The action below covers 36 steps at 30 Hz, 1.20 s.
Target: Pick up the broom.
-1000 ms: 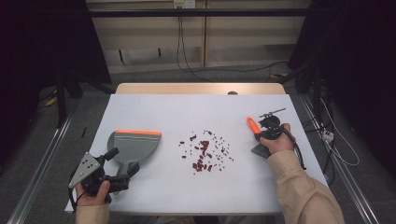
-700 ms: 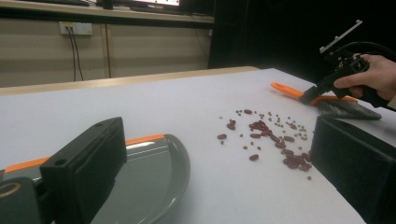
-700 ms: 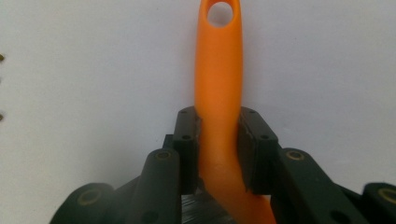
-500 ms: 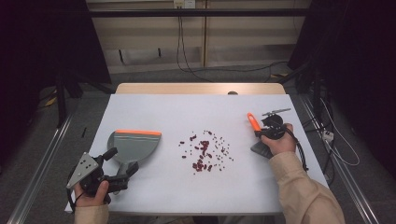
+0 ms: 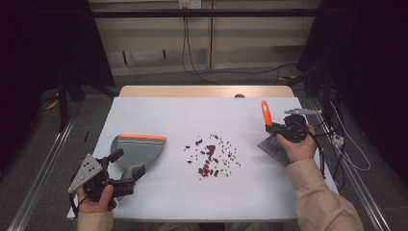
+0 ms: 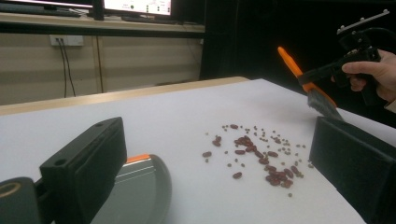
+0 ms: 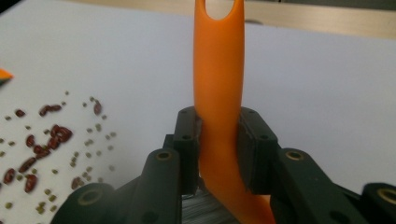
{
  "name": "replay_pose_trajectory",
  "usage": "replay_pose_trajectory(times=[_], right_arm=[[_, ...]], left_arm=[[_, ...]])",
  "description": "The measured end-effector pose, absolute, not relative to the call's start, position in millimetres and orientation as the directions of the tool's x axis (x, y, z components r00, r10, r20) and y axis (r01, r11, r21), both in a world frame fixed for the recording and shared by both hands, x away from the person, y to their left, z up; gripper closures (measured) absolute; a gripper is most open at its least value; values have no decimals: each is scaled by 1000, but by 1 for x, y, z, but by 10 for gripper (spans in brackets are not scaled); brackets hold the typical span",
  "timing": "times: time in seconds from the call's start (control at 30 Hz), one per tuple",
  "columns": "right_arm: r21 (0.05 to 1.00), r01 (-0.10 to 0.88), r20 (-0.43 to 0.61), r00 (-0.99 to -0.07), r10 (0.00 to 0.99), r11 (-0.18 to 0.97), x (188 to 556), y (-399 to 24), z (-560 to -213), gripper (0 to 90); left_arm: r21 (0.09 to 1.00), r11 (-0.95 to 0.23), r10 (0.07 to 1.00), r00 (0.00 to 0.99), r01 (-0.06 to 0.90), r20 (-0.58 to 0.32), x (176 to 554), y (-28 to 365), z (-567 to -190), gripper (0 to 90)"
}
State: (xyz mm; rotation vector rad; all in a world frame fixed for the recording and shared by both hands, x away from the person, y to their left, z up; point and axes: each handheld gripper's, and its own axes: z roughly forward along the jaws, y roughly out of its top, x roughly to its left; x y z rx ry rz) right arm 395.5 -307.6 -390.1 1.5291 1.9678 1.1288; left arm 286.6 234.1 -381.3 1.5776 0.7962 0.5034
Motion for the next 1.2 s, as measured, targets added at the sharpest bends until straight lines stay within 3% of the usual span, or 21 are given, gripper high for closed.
replay_pose_trajectory(times=[1.2], right_arm=[[930,364,224,-464,857,-45,354,-284,-340,722]], left_arm=[[976,-102,628,774,191,-86,294,161,-366,39]])
